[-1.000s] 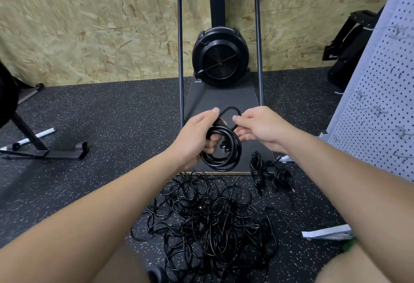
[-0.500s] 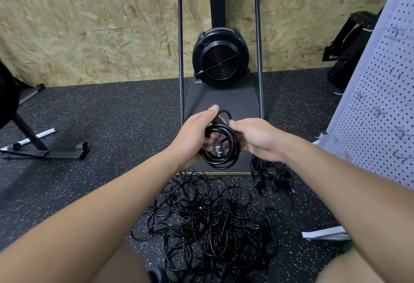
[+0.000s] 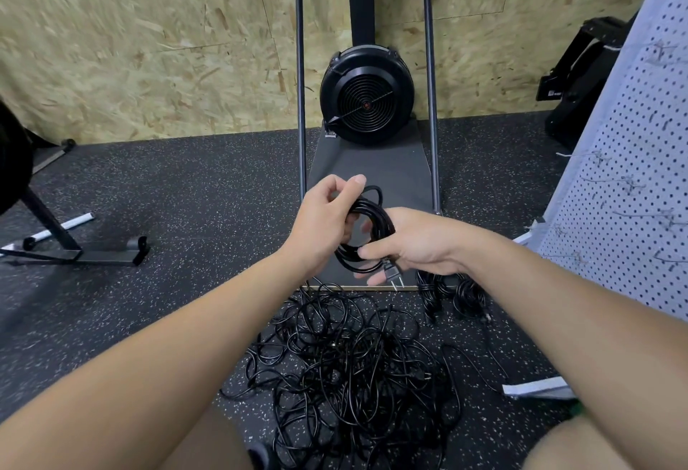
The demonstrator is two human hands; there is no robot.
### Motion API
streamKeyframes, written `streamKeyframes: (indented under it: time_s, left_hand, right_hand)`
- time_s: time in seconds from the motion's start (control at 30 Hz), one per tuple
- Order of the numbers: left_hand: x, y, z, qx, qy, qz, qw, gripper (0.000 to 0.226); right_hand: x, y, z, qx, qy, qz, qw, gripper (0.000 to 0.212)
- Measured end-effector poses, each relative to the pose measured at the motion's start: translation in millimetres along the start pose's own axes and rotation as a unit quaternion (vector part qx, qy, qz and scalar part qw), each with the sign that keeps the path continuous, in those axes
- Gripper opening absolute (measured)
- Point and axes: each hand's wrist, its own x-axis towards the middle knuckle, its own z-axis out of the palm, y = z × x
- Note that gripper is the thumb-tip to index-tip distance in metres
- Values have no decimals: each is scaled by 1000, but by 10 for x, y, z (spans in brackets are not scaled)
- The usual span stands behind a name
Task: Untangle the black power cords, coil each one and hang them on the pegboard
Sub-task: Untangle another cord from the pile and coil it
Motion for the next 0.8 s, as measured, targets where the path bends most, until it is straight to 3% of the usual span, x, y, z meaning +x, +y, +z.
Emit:
streamKeyframes:
  time_s: [0.17,0.27,0.4,0.5,0.6,0.67,0.8]
  left_hand:
    - [84,-13,-92,59,90,7,994,40]
    - [178,16,-209,-7,116,-22,993,39]
    - [234,120,-271,-101,57,-91,989,44]
    - [219,129,-273,-148,-8,-118,982,42]
    - [201,68,-273,-200,-54,-69,976,31]
    - [185,51,-272,-216,-74,-35,973,36]
    - [85,61,-216,-108,-43,12,993,44]
  right_hand:
    - [-6,17,-81,-78,35,7,996,68]
    - [-66,-23,-236,-145,47,-45,987,44]
    - [-149,-70,-394,-156,86,-93,979,37]
    - [-126,-37,-394,-102,116,-118,981,36]
    - [-65,-55,-334,24,122,-138,983,31]
    - [-71,-104,-349,89,122,-153,977,30]
    - [-104,-156,-398,105,138,-153,973,33]
